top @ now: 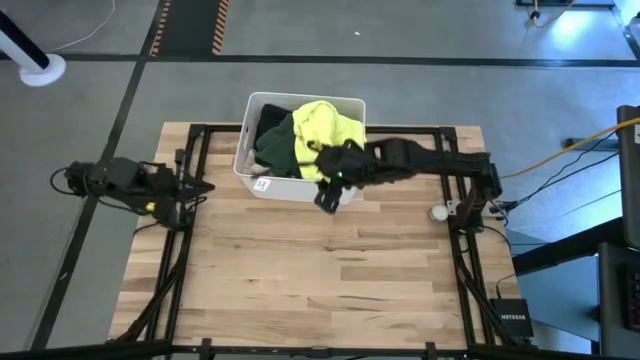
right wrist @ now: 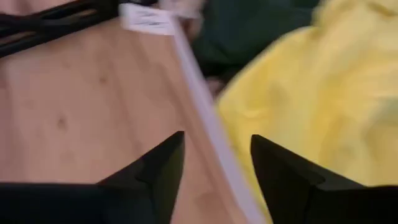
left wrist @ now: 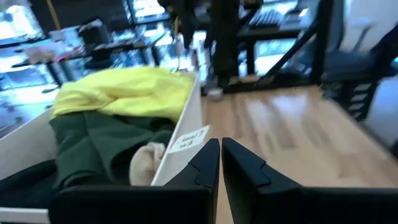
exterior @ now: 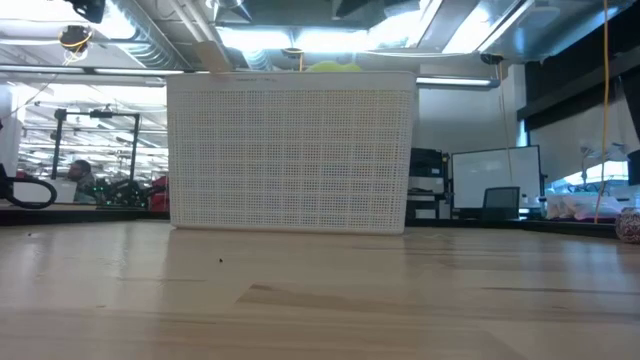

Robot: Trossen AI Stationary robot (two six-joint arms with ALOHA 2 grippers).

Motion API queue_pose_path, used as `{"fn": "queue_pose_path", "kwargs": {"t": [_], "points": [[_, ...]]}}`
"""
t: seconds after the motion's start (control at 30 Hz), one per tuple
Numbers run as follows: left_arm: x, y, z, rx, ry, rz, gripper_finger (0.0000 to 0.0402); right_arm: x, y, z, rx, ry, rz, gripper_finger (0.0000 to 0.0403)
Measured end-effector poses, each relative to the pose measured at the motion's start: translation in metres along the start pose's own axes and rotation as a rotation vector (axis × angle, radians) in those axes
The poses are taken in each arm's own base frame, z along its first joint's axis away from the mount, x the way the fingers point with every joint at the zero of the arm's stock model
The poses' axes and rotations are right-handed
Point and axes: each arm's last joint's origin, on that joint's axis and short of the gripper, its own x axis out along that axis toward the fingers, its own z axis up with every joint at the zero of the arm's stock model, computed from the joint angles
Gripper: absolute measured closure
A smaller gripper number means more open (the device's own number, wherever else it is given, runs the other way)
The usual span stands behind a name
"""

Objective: Sort clothes
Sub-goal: Return to Home Position

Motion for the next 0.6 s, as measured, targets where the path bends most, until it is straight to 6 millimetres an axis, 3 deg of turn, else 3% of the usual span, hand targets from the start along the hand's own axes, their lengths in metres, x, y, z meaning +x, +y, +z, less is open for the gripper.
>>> {"fn": "queue_pose_path", "kwargs": {"t": [0.17, 0.33, 0.4, 0.6], "points": [[-0.013, 0.003, -0.013, -0.048, -0.086, -0.077, 0.0389, 0.009, 0.021, -0.02, -0.076, -0.024, 0.086, 0.0287], [-0.023, 0.006, -0.02, -0.083, -0.153, -0.073, 0.0389, 0.019, 0.012, -0.05, -0.048, -0.091, 0.135, 0.0384], [-0.023, 0.006, -0.019, -0.086, -0.157, -0.075, 0.0389, 0.02, 0.005, -0.063, -0.024, -0.157, 0.161, 0.0393], [-0.016, 0.003, -0.02, -0.071, -0.149, -0.082, 0.0389, 0.02, -0.021, -0.113, 0.053, -0.404, 0.324, 0.036]]}}
